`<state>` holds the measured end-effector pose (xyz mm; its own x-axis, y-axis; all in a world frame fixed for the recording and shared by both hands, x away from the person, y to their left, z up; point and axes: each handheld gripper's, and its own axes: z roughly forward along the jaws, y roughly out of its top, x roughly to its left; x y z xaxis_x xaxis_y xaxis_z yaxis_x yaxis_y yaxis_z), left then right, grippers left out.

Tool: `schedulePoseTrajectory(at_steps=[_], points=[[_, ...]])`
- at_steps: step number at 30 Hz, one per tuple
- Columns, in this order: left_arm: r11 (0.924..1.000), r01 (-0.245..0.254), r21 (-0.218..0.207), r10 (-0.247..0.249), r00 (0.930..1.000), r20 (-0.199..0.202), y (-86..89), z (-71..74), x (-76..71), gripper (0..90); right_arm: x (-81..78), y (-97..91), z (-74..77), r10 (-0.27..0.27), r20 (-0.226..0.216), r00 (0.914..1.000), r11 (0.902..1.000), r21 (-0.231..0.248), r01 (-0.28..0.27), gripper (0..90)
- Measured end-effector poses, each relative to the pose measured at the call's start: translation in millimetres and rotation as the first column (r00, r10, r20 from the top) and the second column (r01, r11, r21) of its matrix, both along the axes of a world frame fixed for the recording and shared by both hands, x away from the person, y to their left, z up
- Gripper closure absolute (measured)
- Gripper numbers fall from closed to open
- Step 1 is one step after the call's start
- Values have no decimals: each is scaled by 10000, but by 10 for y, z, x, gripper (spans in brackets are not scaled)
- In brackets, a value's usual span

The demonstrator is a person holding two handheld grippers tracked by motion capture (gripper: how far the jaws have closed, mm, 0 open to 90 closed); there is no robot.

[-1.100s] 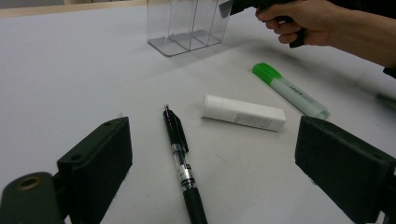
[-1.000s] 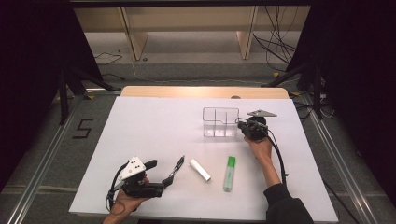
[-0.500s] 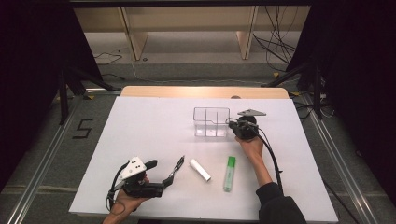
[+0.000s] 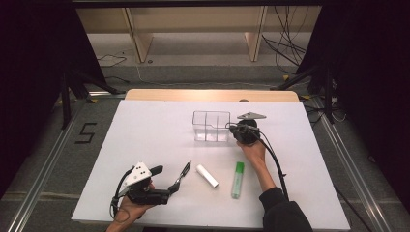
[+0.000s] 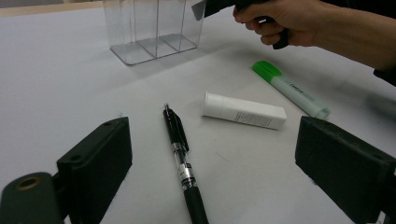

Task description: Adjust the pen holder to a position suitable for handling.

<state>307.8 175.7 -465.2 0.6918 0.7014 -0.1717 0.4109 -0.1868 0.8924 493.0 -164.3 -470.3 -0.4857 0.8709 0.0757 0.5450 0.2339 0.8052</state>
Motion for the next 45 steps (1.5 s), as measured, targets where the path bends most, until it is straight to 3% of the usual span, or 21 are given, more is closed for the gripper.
schedulePoseTrajectory(at_steps=[26, 33, 38, 39, 45], points=[[10000, -35, 70, 35, 10000, -4, -1, -1, -2, 107, 63, 285, 31, 261, 12, 9997, 9983, -520, -260, 885], [9999, -40, 104, 40, 10000, -20, 0, -3, -1, 107, 41, 184, 79, 108, 91, 9999, 9987, -499, -103, 802], [9998, -62, 162, 63, 9999, -84, 2, -5, 5, 106, -15, 50, 157, -59, 317, 9995, 9997, -229, 66, 730], [9998, -102, 163, 104, 9999, -137, 1, -8, 7, 105, -71, -15, 207, -115, 404, 9991, 9999, -49, 117, 664], [9997, -140, 210, 145, 9996, -234, 0, -15, 16, 105, -259, -134, 327, 33, 610, 9981, 9999, 138, -42, 525]])
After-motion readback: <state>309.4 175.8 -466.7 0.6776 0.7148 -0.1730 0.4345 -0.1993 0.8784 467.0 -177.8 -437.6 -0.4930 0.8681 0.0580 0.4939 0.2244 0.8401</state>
